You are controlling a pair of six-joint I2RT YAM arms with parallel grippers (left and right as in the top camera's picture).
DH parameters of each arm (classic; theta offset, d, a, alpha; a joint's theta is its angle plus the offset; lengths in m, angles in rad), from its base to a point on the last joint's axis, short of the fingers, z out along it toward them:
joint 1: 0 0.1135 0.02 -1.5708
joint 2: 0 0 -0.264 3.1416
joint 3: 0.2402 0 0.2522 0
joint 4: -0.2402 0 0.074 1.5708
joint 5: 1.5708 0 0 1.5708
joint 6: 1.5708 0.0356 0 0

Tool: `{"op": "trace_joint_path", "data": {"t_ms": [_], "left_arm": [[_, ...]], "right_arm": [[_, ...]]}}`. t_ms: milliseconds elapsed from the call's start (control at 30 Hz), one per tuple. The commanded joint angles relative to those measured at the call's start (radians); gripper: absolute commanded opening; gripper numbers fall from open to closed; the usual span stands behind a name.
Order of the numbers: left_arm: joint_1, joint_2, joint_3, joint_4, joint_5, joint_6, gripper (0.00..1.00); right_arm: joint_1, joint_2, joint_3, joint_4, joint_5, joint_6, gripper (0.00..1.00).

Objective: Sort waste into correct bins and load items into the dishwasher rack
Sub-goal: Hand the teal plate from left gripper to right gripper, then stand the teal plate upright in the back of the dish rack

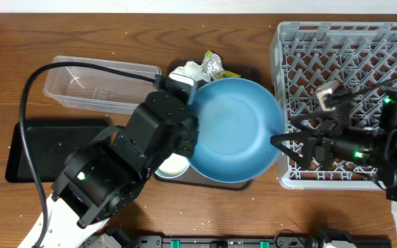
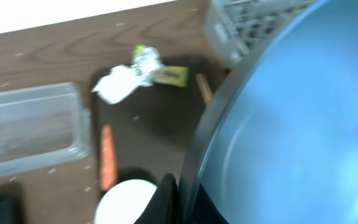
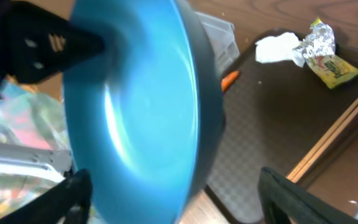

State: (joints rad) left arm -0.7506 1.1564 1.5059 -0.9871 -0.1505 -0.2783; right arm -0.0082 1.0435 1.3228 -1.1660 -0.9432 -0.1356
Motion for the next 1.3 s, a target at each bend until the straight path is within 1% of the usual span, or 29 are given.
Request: {"op": "trace_joint_path", "data": {"t_ms": [0,33,100,200,233,267,300,333,367,400,433,467,500,567,633,767,867,967,1100,1167,1267], "left_arm": [[-0.039,-0.003,0.011,0.051,0.121,0.012,0.06],[-0.046,-0.003,0.011,0.063,0.141,0.013,0.06],[-0.056,-0.003,0.011,0.082,0.167,0.013,0.06],[-0.068,-0.002,0.011,0.099,0.169,0.013,0.06],[-0.071,-0.002,0.011,0.103,0.169,0.013,0.06],[-0.072,-0.002,0.011,0.107,0.169,0.013,0.06],[-0.072,-0.002,0.011,0.111,0.17,0.012,0.06],[-0.072,-0.002,0.011,0.113,0.169,0.012,0.13],[-0.072,-0.002,0.011,0.115,0.169,0.012,0.28],[-0.072,-0.002,0.011,0.114,0.169,0.013,0.47],[-0.072,-0.002,0.011,0.114,0.169,0.013,0.62],[-0.072,-0.002,0.011,0.114,0.169,0.013,0.79],[-0.072,-0.002,0.011,0.114,0.169,0.013,0.89],[-0.072,-0.003,0.011,0.114,0.169,0.012,0.98],[-0.072,-0.003,0.011,0.114,0.169,0.012,0.98],[-0.072,-0.003,0.011,0.114,0.17,0.012,0.98],[-0.072,-0.003,0.011,0.113,0.17,0.012,0.98],[-0.072,-0.003,0.011,0.107,0.171,0.012,0.98],[-0.072,-0.002,0.011,0.106,0.225,0.013,0.98],[-0.072,-0.003,0.011,0.105,0.226,0.013,0.98],[-0.072,-0.003,0.011,0.105,0.226,0.013,0.98]], "right_arm": [[0.066,0.016,0.005,0.005,0.174,-0.011,0.69],[0.073,0.02,0.005,0.009,0.21,0.008,0.65],[0.079,0.027,0.005,0.012,0.251,0.019,0.49],[0.079,0.03,0.005,0.027,0.293,0.019,0.2],[0.079,0.03,0.005,0.038,0.312,0.019,0.08],[0.079,0.028,0.005,0.053,0.34,0.019,0.01],[0.079,0.027,0.005,0.066,0.367,0.019,0.01],[0.079,0.026,0.005,0.078,0.402,0.026,0.01],[0.079,0.025,0.005,0.089,0.452,0.048,0.01],[0.079,0.023,0.005,0.098,0.513,0.077,0.01],[0.079,0.022,0.005,0.107,0.597,0.111,0.01],[0.079,0.021,0.005,0.113,0.681,0.143,0.01],[0.079,0.021,0.005,0.119,0.776,0.172,0.01],[0.079,0.021,0.005,0.124,0.988,0.243,0.01],[0.079,0.021,0.005,0.125,1.228,0.335,0.01],[0.079,0.023,0.005,0.157,1.616,0.483,0.01],[0.075,0.027,0.005,0.243,1.809,0.502,0.01],[0.053,0.044,0.005,0.335,1.943,0.501,0.01],[-0.003,0.096,0.005,0.451,2.099,0.47,0.01],[-0.042,0.134,0.005,0.504,2.14,0.433,0.01],[-0.087,0.192,0.005,0.552,2.14,0.388,0.01]]}}
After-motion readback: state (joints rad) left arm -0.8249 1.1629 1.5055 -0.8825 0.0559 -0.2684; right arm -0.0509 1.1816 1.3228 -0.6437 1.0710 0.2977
